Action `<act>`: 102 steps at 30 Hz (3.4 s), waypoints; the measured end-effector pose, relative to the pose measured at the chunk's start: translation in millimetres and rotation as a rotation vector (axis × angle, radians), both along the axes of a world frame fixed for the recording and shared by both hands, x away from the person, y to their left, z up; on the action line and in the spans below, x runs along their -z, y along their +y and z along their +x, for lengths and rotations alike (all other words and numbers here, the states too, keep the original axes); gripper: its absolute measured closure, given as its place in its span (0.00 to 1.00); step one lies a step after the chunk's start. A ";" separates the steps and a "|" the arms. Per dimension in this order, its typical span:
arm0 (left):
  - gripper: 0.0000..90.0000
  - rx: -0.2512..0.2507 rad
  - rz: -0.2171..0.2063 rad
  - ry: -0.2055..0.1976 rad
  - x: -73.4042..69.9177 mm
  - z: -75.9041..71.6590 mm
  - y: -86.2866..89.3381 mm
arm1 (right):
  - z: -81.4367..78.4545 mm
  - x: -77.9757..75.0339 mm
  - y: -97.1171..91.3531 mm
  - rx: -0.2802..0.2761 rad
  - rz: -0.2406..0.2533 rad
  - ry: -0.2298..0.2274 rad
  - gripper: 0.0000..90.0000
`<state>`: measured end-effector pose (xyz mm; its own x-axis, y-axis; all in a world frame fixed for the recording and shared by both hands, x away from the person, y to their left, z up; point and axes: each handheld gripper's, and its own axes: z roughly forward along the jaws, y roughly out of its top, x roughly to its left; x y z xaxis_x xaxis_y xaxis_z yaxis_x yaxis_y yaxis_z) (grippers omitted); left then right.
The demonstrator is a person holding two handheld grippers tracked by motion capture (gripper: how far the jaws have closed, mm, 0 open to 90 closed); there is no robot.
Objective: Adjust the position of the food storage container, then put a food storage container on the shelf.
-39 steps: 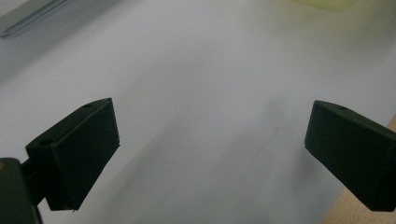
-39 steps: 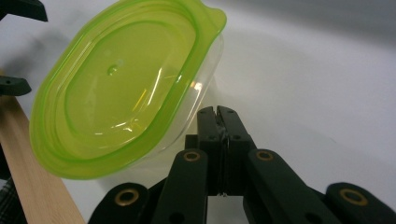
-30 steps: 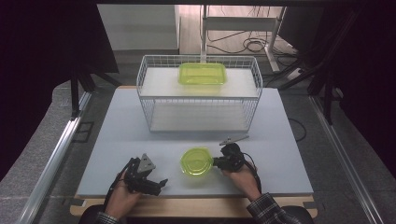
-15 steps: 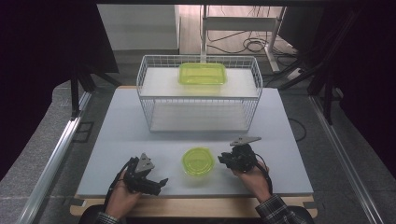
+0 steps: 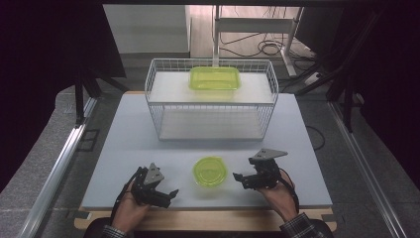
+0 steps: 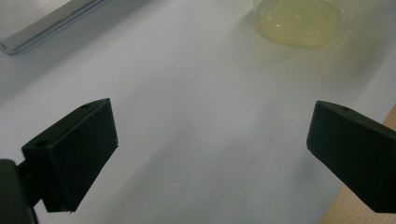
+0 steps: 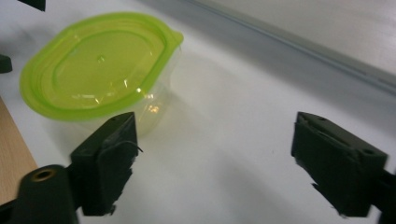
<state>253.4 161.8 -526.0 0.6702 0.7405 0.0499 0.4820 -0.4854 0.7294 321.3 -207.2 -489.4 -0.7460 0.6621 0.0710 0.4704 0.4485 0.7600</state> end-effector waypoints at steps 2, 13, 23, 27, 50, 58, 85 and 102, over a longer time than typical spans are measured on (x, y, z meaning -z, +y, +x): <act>0.02 0.001 0.000 0.004 0.4 0.0 -0.4 | -0.7 3.6 -2.0 0.009 0.001 0.011 0.11; 0.02 0.002 0.005 0.006 1.0 0.1 -0.4 | 2.6 8.0 -4.3 0.052 0.026 0.041 0.02; 0.02 0.003 0.015 0.004 1.4 0.2 -1.1 | 4.2 -1.4 -3.1 0.092 0.068 0.053 0.01; 0.02 0.003 0.018 0.004 1.4 0.1 -1.2 | 5.9 -3.9 0.4 0.100 0.092 0.085 0.02; 0.02 0.011 0.048 0.005 2.6 0.0 -2.4 | 36.3 -2.4 30.6 0.020 0.221 0.313 0.50; 0.02 0.012 0.047 0.007 2.5 -0.1 -2.0 | 46.7 4.9 37.4 0.022 0.227 0.434 0.73; 0.02 0.014 0.052 0.008 2.6 -0.2 -2.5 | 55.4 -9.7 23.9 0.016 0.394 0.584 0.90; 0.02 0.006 0.043 0.007 1.7 0.2 -1.1 | 61.7 -38.3 11.0 0.025 0.500 0.533 0.90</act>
